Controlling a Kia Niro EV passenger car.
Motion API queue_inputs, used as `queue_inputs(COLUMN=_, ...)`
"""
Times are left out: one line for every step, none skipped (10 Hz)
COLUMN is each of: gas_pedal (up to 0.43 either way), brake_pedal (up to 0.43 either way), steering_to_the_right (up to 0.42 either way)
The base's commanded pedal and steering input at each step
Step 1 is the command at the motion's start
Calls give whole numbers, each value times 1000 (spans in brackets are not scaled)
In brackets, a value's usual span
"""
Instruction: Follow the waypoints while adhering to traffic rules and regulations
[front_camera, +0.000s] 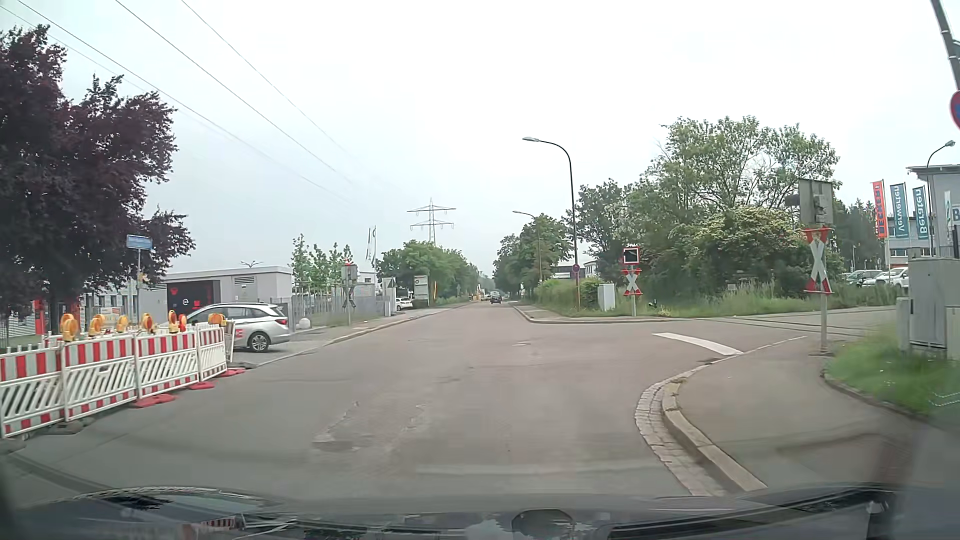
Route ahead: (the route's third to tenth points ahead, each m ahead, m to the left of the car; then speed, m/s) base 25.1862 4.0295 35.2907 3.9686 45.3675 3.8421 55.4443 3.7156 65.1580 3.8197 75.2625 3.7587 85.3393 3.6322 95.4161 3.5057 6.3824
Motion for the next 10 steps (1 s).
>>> queue_inputs(gas_pedal=0, brake_pedal=207, steering_to_the_right=-3)
queue_inputs(gas_pedal=0, brake_pedal=220, steering_to_the_right=-2)
queue_inputs(gas_pedal=0, brake_pedal=220, steering_to_the_right=-2)
queue_inputs(gas_pedal=0, brake_pedal=220, steering_to_the_right=-2)
queue_inputs(gas_pedal=0, brake_pedal=220, steering_to_the_right=-1)
queue_inputs(gas_pedal=0, brake_pedal=220, steering_to_the_right=-1)
queue_inputs(gas_pedal=0, brake_pedal=226, steering_to_the_right=-1)
queue_inputs(gas_pedal=0, brake_pedal=232, steering_to_the_right=0)
queue_inputs(gas_pedal=0, brake_pedal=226, steering_to_the_right=0)
queue_inputs(gas_pedal=0, brake_pedal=116, steering_to_the_right=-1)
